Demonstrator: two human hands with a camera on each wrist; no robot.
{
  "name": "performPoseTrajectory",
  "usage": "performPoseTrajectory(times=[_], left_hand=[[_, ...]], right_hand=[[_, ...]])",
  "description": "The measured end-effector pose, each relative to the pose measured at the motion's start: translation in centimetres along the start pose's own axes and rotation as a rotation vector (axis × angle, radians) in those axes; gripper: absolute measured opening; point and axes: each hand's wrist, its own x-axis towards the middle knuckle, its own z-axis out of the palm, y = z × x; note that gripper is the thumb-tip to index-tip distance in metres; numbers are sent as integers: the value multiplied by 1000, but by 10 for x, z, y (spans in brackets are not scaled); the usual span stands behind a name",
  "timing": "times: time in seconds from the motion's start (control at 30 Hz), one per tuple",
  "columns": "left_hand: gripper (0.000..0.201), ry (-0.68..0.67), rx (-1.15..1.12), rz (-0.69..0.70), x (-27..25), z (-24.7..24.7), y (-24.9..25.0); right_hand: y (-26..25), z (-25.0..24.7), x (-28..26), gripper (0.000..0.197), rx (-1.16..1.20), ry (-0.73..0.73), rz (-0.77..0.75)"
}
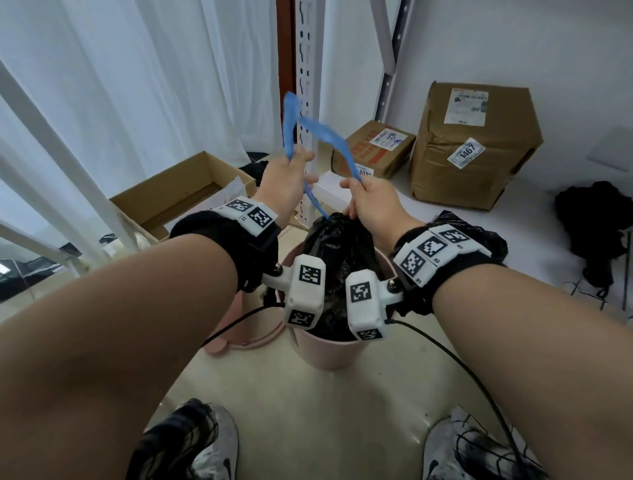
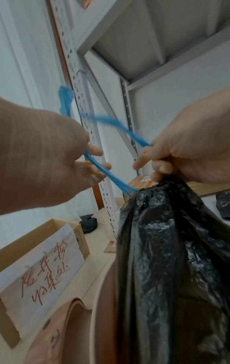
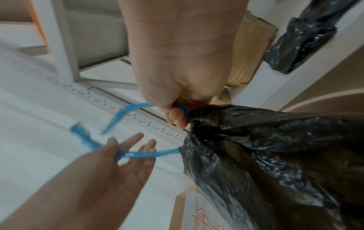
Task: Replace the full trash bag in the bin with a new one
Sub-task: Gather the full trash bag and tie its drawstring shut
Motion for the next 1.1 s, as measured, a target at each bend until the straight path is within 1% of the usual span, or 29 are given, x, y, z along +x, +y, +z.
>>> performPoseTrajectory(times=[0.03, 0.07, 0.1, 0.17, 0.23, 0.27, 0.3, 0.33, 0.37, 0.4, 0.43, 0.5, 0.57, 0.63, 0.7, 0.77, 0.87, 0.93, 1.0, 1.03, 1.1], left_hand=[[43, -20, 85, 70, 1, 0, 2], [46, -41, 126, 123, 1, 1, 4], [54, -52, 145, 155, 2, 1, 5], [77, -23, 191, 165, 11, 3, -2], [85, -50, 233, 200, 20, 6, -8], [86, -71, 247, 218, 23, 7, -11], [80, -95, 272, 227, 19, 8, -8], [63, -137, 287, 238, 16, 8, -3], [39, -189, 316, 248, 11, 7, 3], [23, -241, 336, 253, 8, 6, 8], [22, -273, 356, 254, 7, 6, 10], [37, -274, 399, 237, 4, 3, 13], [48, -219, 445, 225, 4, -1, 14], [53, -169, 512, 225, 6, -9, 11], [56, -125, 649, 225, 8, -20, 5], [55, -85, 763, 204, 8, -31, -1], [59, -10, 699, 149, 7, -35, -6], [59, 64, 594, 154, 8, -33, -4], [58, 115, 402, 116, 9, -32, -2], [55, 137, 264, 83, 10, -31, 0], [46, 159, -9, 21, 10, -31, 1]], right_hand=[[-3, 2, 2, 27, -111, -17, -25], [-7, 3, 2, 23, -211, -68, -49], [-12, 5, 2, 17, -301, -142, -64], [-19, 9, -3, 6, -463, -300, -70], [-19, 13, -8, 21, -573, -394, -126], [-18, 14, -9, 28, -586, -412, -154], [-16, 14, -10, 34, -593, -410, -172], [-16, 13, -11, 39, -600, -398, -172], [-16, 12, -10, 42, -602, -373, -165], [-16, 10, -10, 44, -581, -348, -151], [-17, 8, -10, 46, -550, -328, -143], [-18, 5, -10, 52, -526, -319, -143], [-16, 0, -8, 54, -500, -339, -166], [-13, -6, -6, 57, -408, -360, -160], [-11, -14, -6, 59, -263, -360, -92], [-9, -20, -6, 55, -132, -369, -33], [-8, -21, -10, 44, -40, -413, 9], [-9, -18, -11, 43, -84, -419, 4], [-9, -16, -9, 45, -221, -380, -26], [-8, -16, -7, 47, -265, -358, -32], [-4, -14, -5, 52, -286, -325, -39]])
